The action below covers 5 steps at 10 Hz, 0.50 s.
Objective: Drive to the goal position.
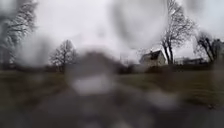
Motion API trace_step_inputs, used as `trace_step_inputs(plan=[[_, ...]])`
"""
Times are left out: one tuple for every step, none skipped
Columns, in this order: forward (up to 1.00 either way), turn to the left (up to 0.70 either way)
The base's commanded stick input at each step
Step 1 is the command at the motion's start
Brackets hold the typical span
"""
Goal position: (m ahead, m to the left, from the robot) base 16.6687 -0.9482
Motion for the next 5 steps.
trace_step_inputs(plan=[[0.85,0.0],[0.85,0.0],[0.85,0.25],[0.85,0.34],[0.85,0.34]])
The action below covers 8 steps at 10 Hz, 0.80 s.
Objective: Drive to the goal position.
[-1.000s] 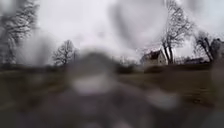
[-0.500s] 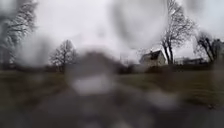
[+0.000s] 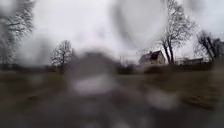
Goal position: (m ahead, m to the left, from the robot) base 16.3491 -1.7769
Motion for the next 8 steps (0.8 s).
trace_step_inputs(plan=[[0.85,0.34],[0.85,0.2],[0.85,0.06],[0.85,0.0],[0.85,0.0],[0.85,0.0],[0.85,0.0],[0.85,0.0]])
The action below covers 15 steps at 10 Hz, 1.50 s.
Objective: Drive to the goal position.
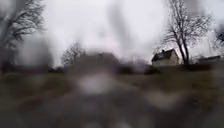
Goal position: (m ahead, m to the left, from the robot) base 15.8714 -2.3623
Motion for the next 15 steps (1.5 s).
trace_step_inputs(plan=[[0.85,0.0],[0.85,0.0],[0.85,0.0],[0.85,0.0],[0.85,0.0],[0.85,0.0],[0.85,0.0],[0.85,0.25],[0.85,0.34],[0.85,0.34],[0.85,0.34],[0.85,0.34],[0.85,0.0],[0.85,0.0],[0.85,0.0]])
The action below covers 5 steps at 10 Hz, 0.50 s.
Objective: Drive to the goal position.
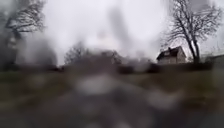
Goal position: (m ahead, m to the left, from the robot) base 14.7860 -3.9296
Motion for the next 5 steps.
trace_step_inputs(plan=[[0.85,0.0],[0.85,0.0],[0.85,0.0],[0.85,0.0],[0.85,0.0]])
